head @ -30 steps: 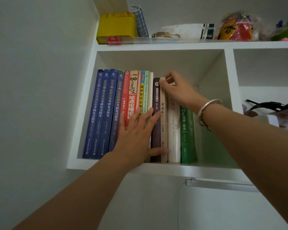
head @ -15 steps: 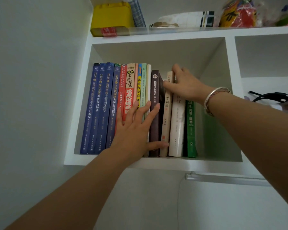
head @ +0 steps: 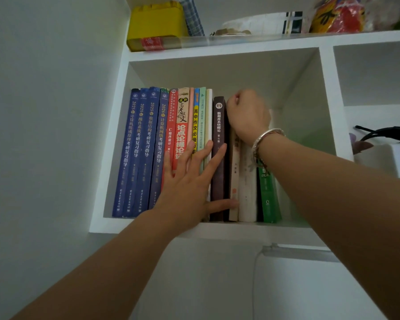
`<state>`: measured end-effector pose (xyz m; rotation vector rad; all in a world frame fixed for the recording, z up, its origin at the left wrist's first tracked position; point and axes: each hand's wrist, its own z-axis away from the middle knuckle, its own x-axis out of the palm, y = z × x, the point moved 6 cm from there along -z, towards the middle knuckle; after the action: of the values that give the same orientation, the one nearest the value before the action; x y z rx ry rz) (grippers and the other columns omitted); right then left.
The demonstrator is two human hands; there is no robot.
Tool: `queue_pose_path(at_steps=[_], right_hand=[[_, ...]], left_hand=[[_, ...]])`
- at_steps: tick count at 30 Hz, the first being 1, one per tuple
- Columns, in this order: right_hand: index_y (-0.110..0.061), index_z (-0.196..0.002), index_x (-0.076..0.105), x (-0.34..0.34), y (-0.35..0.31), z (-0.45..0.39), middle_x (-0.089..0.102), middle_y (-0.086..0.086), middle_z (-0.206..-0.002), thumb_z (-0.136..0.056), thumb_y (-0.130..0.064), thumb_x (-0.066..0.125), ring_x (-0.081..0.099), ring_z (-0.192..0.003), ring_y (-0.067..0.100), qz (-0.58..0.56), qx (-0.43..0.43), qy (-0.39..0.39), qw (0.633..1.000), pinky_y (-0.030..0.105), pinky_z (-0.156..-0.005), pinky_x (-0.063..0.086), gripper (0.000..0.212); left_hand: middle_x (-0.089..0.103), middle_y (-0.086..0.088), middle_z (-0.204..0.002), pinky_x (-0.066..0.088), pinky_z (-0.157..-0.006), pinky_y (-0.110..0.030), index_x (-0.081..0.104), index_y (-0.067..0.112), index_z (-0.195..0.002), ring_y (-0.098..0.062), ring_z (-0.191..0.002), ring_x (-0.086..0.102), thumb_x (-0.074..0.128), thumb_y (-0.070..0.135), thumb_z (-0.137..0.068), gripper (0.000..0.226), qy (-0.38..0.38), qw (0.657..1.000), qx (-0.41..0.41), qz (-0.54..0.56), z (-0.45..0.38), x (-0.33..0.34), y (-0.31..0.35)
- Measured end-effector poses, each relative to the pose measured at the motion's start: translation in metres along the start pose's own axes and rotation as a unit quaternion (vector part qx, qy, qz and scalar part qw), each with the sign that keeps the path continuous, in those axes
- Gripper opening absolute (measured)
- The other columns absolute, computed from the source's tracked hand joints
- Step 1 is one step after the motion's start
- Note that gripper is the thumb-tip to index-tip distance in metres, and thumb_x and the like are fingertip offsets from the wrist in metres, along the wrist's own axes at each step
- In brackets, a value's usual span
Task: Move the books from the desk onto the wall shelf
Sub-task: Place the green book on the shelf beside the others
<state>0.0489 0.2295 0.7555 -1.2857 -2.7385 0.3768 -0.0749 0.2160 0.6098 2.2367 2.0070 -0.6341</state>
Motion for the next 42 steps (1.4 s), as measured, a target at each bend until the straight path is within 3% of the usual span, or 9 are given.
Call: queue_pose_path(at_steps=[6,13,16,20,24,28,31,34,42], right_hand=[[0.0,-0.105,0.067,-0.003,0.008,-0.01,0.07,0.015,-0.108,-0.098,-0.036,0.033,0.066,-0.099,0.029,-0.143,0.035,-0.192,0.97,0.04,-0.092,0.051,0.049],[-0.022,-0.118,0.065,0.002,0.013,0.01,0.069,-0.003,-0.097,-0.095,-0.016,0.047,0.069,-0.09,0.01,-0.169,-0.04,-0.225,0.959,0.009,-0.061,0.05,0.03],[-0.018,-0.135,0.048,0.0,0.021,0.005,0.044,0.009,-0.135,-0.091,-0.031,0.055,0.049,-0.123,0.022,-0.066,-0.042,-0.193,0.978,0.027,-0.097,0.044,0.047],[-0.012,-0.136,0.039,-0.009,0.024,0.004,0.031,0.012,-0.146,-0.078,-0.039,0.067,0.028,-0.139,0.03,0.049,0.008,-0.213,0.976,0.043,-0.115,0.027,0.07],[-0.019,-0.15,0.016,-0.01,0.034,0.016,0.0,0.013,-0.159,-0.071,-0.043,0.073,0.001,-0.147,0.039,0.03,0.088,-0.213,0.973,0.052,-0.119,0.013,0.1],[-0.034,-0.149,-0.017,-0.002,0.051,0.045,-0.018,0.013,-0.159,-0.07,-0.032,0.079,0.02,-0.143,0.04,-0.031,0.156,-0.255,0.954,0.049,-0.114,0.029,0.124],[-0.027,-0.147,-0.026,0.002,0.06,0.062,0.003,0.018,-0.159,-0.071,-0.03,0.079,0.034,-0.137,0.035,-0.065,0.198,-0.259,0.943,0.044,-0.109,0.034,0.13],[-0.005,-0.147,0.01,0.001,0.062,0.067,0.05,0.008,-0.126,-0.075,-0.037,0.075,0.054,-0.105,0.021,-0.082,0.169,-0.237,0.953,0.03,-0.084,0.047,0.102],[-0.005,-0.137,0.026,-0.009,0.048,0.068,0.05,0.002,-0.106,-0.079,-0.041,0.07,0.052,-0.093,0.018,-0.086,0.135,-0.242,0.957,0.029,-0.067,0.044,0.081]], left_hand=[[-0.021,0.015,-0.153,-0.016,-0.111,-0.058,-0.025,0.054,-0.136,-0.017,-0.14,-0.028,0.022,0.084,-0.069,0.087,-0.019,0.999,0.036,0.024,0.002,-0.001,-0.002],[-0.029,0.014,-0.153,-0.019,-0.108,-0.056,-0.019,0.042,-0.145,-0.019,-0.143,-0.026,0.013,0.081,-0.078,0.084,0.009,0.995,0.086,-0.042,0.001,-0.007,0.006],[-0.025,0.018,-0.155,-0.016,-0.111,-0.058,-0.016,0.041,-0.146,-0.016,-0.143,-0.025,0.031,0.078,-0.078,0.09,0.004,0.999,0.037,-0.002,-0.004,-0.009,0.013],[-0.022,0.017,-0.155,-0.009,-0.113,-0.061,-0.02,0.033,-0.146,-0.016,-0.144,-0.023,0.049,0.06,-0.08,0.1,0.024,0.998,-0.043,0.032,-0.01,-0.007,0.028],[-0.031,0.014,-0.153,-0.008,-0.113,-0.061,-0.027,0.028,-0.144,-0.016,-0.142,-0.027,0.05,0.056,-0.081,0.104,0.022,0.997,-0.071,0.028,-0.012,-0.003,0.03],[-0.036,0.011,-0.151,-0.011,-0.112,-0.061,-0.03,0.026,-0.143,-0.017,-0.141,-0.031,0.053,0.052,-0.083,0.106,0.004,0.996,-0.072,0.045,-0.012,-0.002,0.031],[-0.038,0.005,-0.15,-0.013,-0.112,-0.059,-0.031,0.022,-0.142,-0.018,-0.139,-0.033,0.05,0.05,-0.085,0.103,-0.003,0.997,-0.072,0.037,-0.012,-0.002,0.032],[-0.039,0.002,-0.15,-0.014,-0.11,-0.057,-0.032,0.02,-0.142,-0.019,-0.139,-0.033,0.046,0.05,-0.086,0.1,-0.004,0.997,-0.07,0.027,-0.011,-0.002,0.031],[-0.037,0.004,-0.151,-0.013,-0.11,-0.059,-0.031,0.021,-0.143,-0.02,-0.14,-0.033,0.037,0.05,-0.09,0.09,-0.023,0.997,-0.052,0.047,-0.014,0.002,0.029]])
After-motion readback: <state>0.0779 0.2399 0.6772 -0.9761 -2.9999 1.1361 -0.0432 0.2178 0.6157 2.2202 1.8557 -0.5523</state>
